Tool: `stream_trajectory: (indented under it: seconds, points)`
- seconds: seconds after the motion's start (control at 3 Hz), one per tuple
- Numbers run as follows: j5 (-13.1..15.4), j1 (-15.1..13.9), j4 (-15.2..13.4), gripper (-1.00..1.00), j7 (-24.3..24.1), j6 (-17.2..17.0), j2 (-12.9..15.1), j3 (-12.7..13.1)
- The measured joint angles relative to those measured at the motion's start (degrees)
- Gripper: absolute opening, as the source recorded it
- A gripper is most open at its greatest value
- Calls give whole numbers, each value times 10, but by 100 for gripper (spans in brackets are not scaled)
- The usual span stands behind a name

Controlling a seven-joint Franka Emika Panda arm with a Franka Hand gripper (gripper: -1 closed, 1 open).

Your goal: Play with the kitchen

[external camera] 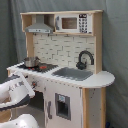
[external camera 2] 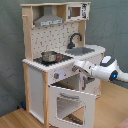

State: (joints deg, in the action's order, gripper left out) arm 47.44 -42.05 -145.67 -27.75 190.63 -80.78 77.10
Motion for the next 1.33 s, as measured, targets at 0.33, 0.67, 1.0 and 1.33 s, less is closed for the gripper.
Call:
stream_trajectory:
  seconds: [0.33,0.67,1.0,1.33]
  points:
    - [-1,-17,-3,100,-29,47,-31,0]
    - [-34,-25,-1,100,-51,82,-55,8]
    - [-65,-68,-3,100,-36,86,-55,28]
    - [-83,-68,-3,100,-37,86,-55,30]
